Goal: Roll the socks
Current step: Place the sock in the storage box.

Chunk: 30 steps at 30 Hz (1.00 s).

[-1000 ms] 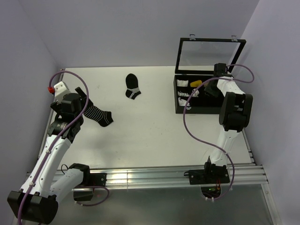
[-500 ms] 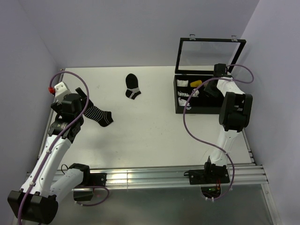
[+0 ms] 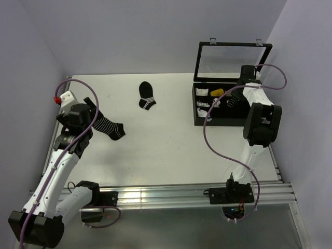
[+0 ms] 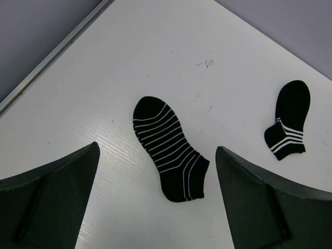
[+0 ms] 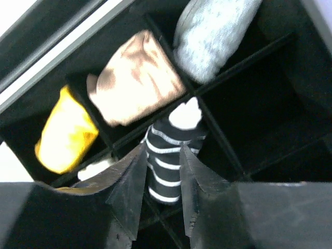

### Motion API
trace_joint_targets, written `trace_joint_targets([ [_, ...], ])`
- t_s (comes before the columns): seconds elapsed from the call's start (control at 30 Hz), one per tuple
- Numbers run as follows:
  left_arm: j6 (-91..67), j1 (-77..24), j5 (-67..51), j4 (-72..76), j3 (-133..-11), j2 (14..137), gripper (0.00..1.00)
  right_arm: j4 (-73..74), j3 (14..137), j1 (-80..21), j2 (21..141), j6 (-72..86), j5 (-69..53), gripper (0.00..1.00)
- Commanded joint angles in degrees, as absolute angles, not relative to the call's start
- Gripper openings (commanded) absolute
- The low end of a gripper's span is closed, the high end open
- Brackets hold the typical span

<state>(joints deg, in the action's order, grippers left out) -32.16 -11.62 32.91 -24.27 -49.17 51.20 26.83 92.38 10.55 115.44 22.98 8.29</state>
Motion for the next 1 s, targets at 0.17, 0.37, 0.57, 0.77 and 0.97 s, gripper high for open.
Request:
trace_joint_targets([
  [0.17, -31.6, -11.8, 33.0, -22.5, -49.3, 50.9, 0.99, 28.5, 95.7, 13.5, 122.2, 23.6, 9.4, 0.31],
  [0.37, -31.5, -11.8, 32.7, -22.4, -49.3, 51.2, 0.99, 31.3, 95.6, 14.7, 124.1, 23.8, 7.5, 0.29],
  [0.57, -31.5, -11.9, 32.5, -22.3, -49.3, 51.2, 0.99, 30.1, 95.7, 14.7, 122.9, 23.2, 5.6, 0.31],
  [0.77, -31.5, -11.8, 32.3, -22.2, -49.2, 50.5, 0.99, 28.2, 94.5, 14.6, 113.3, 23.3, 4.4, 0.42],
  [0.97, -31.8, -11.9, 32.3, -22.4, -49.4, 48.4, 0.99, 27.8, 89.8, 14.6, 97.5, 23.6, 4.7, 0.58],
])
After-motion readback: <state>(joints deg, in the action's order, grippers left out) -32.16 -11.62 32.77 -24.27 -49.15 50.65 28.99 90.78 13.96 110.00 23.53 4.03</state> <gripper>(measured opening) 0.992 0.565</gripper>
